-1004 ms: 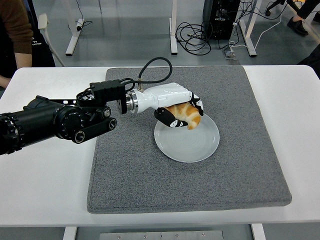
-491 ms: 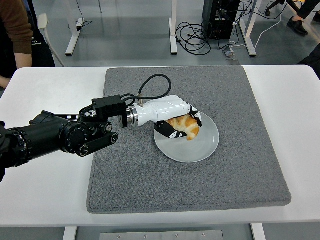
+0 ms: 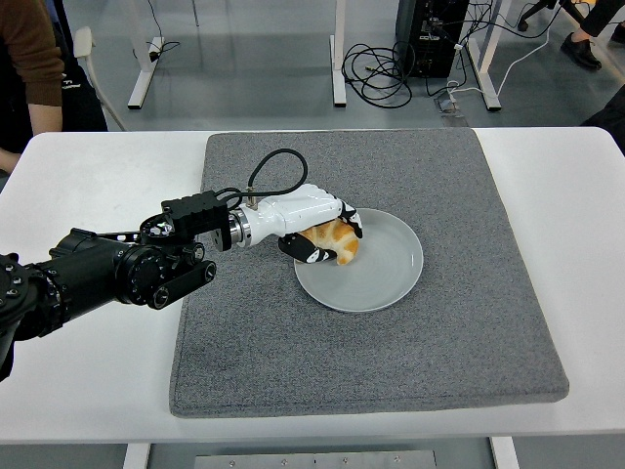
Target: Place the bread on the plate
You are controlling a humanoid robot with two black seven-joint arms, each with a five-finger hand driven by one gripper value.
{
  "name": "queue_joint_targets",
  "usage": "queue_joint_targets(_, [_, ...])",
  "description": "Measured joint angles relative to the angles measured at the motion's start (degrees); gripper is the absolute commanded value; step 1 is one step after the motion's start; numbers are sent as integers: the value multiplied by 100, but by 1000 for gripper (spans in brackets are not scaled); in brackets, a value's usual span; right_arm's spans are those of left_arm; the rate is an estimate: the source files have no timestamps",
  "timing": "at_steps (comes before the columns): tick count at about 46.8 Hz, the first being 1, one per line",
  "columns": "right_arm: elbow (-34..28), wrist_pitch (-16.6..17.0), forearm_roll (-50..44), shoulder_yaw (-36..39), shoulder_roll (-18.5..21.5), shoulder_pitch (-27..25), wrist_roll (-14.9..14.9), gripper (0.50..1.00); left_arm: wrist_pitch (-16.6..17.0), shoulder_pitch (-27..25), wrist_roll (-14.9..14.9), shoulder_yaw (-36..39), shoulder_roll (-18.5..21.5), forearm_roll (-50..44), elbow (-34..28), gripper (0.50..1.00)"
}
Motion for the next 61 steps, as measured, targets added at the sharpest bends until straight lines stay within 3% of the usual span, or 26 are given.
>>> queue_joint_targets(50, [0,-2,0,0,0,0,0,1000,-32,-78,1,-19,1,-164,-58,500])
queue_joint_targets(61, [0,-2,0,0,0,0,0,1000,-60,-57,3,-5,0,-148,-504,500])
